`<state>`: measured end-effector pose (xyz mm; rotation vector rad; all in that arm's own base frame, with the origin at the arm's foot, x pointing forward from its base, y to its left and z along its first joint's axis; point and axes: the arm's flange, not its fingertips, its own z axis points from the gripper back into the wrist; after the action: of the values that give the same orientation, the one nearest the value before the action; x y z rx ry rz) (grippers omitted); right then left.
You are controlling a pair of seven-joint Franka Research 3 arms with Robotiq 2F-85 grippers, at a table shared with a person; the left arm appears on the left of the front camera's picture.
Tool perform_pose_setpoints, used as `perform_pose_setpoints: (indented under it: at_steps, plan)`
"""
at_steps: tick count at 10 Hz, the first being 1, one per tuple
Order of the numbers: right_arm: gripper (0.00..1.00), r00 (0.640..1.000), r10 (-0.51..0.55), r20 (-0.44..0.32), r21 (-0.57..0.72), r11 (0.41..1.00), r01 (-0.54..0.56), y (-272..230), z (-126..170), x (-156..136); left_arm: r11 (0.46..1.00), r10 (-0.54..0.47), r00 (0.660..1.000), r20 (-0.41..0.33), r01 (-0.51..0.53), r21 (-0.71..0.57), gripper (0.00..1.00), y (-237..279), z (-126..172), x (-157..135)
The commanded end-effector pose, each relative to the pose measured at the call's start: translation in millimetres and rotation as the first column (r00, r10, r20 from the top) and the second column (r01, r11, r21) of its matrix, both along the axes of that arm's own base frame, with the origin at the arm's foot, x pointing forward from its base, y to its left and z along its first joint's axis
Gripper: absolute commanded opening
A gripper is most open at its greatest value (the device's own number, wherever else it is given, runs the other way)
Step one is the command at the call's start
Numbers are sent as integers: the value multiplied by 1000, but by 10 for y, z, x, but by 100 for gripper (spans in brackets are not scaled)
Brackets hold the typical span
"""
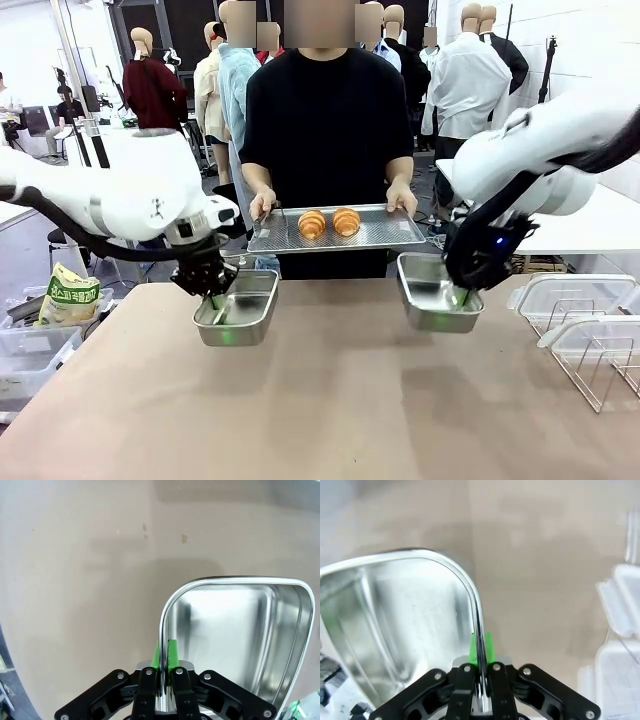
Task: Place the bread in airtight containers.
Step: Lift both Airtight Container.
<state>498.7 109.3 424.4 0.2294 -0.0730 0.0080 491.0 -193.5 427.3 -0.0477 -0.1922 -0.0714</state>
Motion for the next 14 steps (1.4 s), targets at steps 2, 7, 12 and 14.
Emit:
perform_pose_setpoints:
  at_steps: [2,7,12,14]
  plan:
    - [0,998,7,60,26,1000,-9,-215,545,-308,999,3,1000,-24,-4,-53,0,34,541,-196]
    - [0,999,37,-12,-84,996,-38,-132,889,-308,1000,20,998,61,-20,-4,0,-28,819,-320]
    - [0,998,56,0,-67,996,-55,-154,822,-382,1000,1,999,54,1,-24,0,-30,812,-323]
    - [0,998,56,0,-67,996,-55,-154,822,-382,1000,1,999,54,1,-24,0,-30,812,-323]
